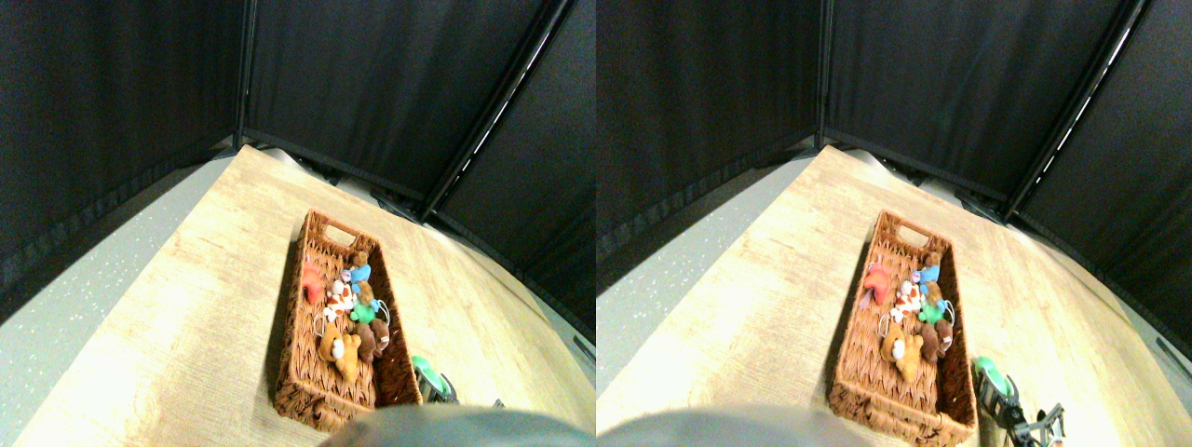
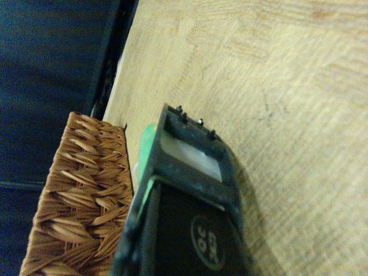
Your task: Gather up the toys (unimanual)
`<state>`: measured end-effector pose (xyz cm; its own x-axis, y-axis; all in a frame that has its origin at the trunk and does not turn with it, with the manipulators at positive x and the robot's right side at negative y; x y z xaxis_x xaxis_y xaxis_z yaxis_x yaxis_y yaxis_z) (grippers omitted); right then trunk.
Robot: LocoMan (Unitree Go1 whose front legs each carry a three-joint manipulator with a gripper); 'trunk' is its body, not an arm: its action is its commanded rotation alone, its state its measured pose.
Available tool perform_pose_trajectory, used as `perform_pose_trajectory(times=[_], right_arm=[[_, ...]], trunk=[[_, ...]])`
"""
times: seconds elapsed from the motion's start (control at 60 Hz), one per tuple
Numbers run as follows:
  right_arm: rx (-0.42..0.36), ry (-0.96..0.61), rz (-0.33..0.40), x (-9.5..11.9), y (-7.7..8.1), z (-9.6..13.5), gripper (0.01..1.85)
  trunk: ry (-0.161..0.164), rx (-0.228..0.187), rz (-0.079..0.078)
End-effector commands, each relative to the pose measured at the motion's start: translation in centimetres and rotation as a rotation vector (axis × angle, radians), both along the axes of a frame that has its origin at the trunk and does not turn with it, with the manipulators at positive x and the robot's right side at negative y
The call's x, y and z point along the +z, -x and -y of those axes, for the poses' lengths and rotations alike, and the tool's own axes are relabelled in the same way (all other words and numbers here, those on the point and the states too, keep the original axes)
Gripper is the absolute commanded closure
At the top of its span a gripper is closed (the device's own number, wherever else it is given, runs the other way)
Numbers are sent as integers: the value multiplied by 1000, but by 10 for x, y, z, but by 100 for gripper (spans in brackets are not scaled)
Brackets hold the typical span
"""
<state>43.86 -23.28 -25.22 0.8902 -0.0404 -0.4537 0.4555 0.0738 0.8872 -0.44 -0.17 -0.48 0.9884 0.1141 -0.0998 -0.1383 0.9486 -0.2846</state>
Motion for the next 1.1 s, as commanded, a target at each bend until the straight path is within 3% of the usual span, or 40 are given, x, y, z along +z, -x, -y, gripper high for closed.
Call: perform_pose_trajectory(times=[0.017, 0.217, 0.233, 0.367, 0.417, 0.45, 0.667, 0.75, 1.1], right_arm=[[-82, 104, -4, 6, -2, 0, 180], [-113, 192, 57, 31, -9, -3, 180], [-107, 209, 64, 35, -10, -3, 180], [-99, 167, 100, 52, -19, -4, 180], [-58, 219, 128, 62, -24, -6, 180], [17, 218, 149, 69, -30, -8, 180], [78, 256, 214, 106, -54, -30, 180], [159, 260, 251, 122, -65, -43, 180], [306, 281, 299, 155, -80, -87, 180]], trunk=[[9, 6, -20], [8, 5, -20], [6, 0, -13], [3, 1, -6], [2, 0, -3], [2, -1, 0], [9, 9, 16], [20, 22, 20], [71, 78, 39]])
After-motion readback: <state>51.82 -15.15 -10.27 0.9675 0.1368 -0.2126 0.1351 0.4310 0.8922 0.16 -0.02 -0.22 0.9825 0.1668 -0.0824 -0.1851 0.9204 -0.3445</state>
